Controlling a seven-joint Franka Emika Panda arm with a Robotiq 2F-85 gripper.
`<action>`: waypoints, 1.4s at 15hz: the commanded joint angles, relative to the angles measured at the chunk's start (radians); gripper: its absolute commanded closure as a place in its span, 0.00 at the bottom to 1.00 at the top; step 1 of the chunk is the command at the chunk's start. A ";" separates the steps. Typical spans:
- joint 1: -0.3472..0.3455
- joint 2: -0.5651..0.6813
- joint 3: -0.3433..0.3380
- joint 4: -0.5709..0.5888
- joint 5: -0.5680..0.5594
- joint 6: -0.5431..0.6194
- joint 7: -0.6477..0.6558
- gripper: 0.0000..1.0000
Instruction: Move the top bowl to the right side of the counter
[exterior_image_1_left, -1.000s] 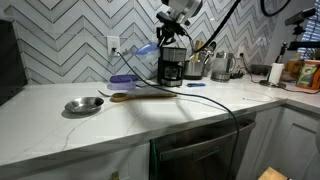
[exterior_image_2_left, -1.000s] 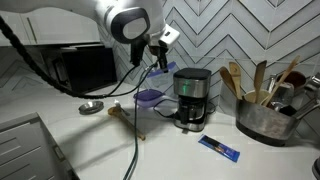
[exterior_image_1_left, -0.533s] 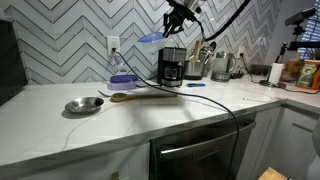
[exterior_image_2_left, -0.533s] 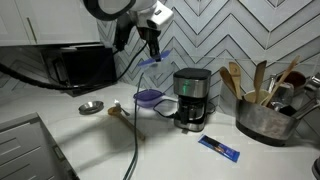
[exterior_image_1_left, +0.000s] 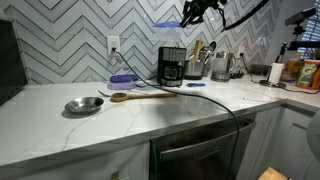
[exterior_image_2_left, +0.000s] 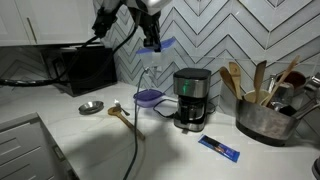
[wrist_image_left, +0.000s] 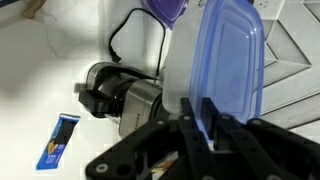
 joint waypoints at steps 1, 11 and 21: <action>-0.051 -0.088 -0.033 -0.105 0.039 0.044 0.068 0.96; -0.191 -0.055 -0.036 -0.227 -0.099 0.358 0.436 0.96; -0.206 0.101 -0.100 -0.289 -0.136 0.497 0.708 0.96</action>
